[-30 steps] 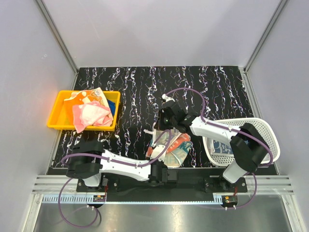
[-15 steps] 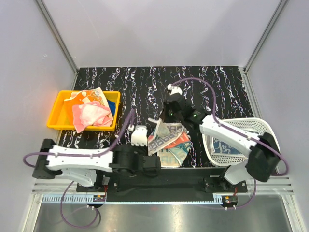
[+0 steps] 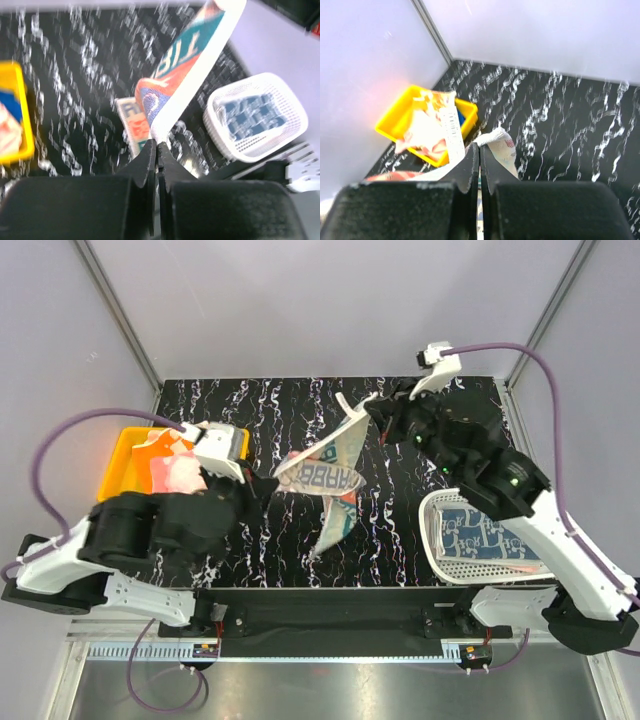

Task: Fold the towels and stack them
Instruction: Flatten out the crumpled towel

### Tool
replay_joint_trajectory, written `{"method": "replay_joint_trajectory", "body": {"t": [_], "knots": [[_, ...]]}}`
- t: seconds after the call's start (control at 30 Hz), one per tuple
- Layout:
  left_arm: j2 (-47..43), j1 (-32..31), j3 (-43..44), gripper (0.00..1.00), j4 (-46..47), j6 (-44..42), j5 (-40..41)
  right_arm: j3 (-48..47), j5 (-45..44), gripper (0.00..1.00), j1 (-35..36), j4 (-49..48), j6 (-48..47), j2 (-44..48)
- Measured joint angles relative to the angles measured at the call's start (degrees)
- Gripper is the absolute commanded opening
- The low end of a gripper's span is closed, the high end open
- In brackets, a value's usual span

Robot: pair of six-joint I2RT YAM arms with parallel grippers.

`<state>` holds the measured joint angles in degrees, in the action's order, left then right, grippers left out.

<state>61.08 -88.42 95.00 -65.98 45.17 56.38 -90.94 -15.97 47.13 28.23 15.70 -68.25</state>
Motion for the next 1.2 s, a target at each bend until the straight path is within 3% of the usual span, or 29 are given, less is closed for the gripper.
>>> {"method": "replay_joint_trajectory", "body": {"t": [0.23, 0.47, 0.73, 0.9, 1.0, 1.1, 1.2], "knots": [[1.49, 0.00, 13.99, 0.00, 7.17, -18.03, -1.03, -9.49, 2.05, 0.00, 0.61, 2.80, -4.46, 1.20], [5.53, -0.02, 25.62, 0.00, 9.53, -27.50, -4.28, -19.43, 4.74, 0.00, 0.81, 5.49, -6.80, 0.31], [5.73, -0.07, 26.80, 0.00, 10.10, -30.18, -5.81, -22.95, 5.90, 0.00, 0.87, 8.41, -7.21, -0.17], [2.05, 1.31, 19.54, 0.00, 13.46, -30.60, -4.94, -21.05, 3.15, 0.00, 0.90, 8.90, -7.10, -2.84], [-0.07, 9.01, 14.56, 0.00, 14.16, -30.67, -6.99, -16.63, 4.15, 0.00, -0.63, 8.35, -5.90, -5.14], [-0.31, 25.73, 9.57, 0.00, 15.45, -29.77, -17.57, -11.65, 6.69, 0.00, -3.76, 7.08, -4.15, -7.21], [1.20, 44.70, 1.66, 0.00, 19.17, -28.89, -34.14, -7.76, 8.96, 0.00, -7.98, 6.45, -2.82, -8.76]]}}
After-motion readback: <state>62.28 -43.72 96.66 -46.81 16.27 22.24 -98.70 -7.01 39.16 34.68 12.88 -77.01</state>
